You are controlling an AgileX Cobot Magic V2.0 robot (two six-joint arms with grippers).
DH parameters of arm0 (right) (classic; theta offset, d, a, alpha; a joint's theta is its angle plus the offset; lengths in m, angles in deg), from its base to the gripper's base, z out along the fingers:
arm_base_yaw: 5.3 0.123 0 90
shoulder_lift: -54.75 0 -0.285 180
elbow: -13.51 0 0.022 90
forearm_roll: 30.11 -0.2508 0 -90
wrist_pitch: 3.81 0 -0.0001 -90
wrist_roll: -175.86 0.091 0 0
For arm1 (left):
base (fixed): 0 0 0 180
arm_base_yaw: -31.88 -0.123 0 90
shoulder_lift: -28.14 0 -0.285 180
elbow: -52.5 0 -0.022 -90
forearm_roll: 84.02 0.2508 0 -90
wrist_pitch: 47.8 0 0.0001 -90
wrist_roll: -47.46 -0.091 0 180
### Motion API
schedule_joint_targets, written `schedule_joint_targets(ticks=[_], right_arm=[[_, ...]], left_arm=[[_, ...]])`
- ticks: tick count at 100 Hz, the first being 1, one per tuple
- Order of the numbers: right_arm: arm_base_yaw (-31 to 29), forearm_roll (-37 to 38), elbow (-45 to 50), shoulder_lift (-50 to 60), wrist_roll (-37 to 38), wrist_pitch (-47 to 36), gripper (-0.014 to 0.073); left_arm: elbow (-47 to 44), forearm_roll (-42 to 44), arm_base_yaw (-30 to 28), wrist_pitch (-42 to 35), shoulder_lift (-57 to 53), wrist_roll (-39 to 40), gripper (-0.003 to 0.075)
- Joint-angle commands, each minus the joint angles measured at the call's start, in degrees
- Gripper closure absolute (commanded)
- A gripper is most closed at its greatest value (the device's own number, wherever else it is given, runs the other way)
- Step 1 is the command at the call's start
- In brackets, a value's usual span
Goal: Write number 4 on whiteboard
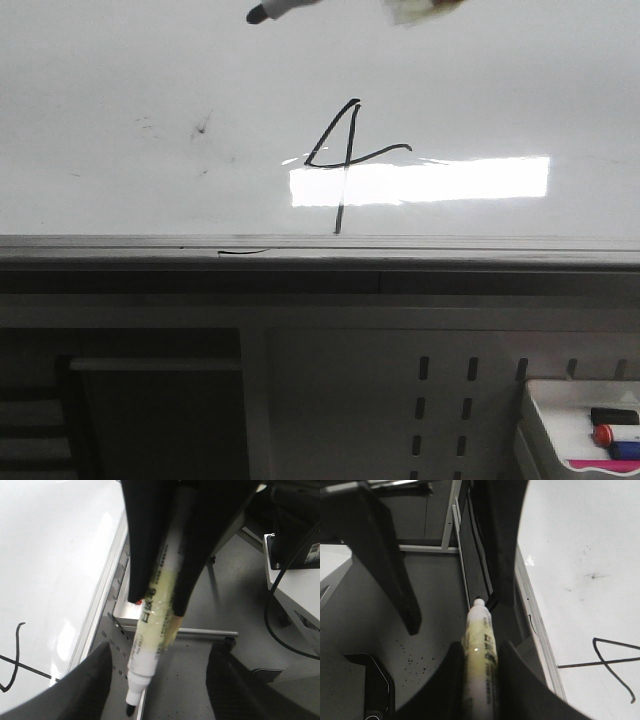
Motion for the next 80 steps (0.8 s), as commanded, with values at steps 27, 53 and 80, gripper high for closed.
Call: schedule_joint_targets(ticks=[27,53,80], right_arm=[[4.43,-0.62,-1.98,0.85,-1.60,-4.17,0.0659],[4.47,-0.62,-1.98,0.85,-1.60,-4.89,0.0659],[4.47,-0.62,-1.98,0.85,-1.60,-6.42,0.0657]], left_arm=[[2.02,-5.06,0.31,-2.95,0.63,0.03,0.0383],[2.02,-5.09,0.31,-2.84,0.63,0.03,0.0723],[2.02,-3.71,0.31,-2.75,0.63,0.03,0.0741]])
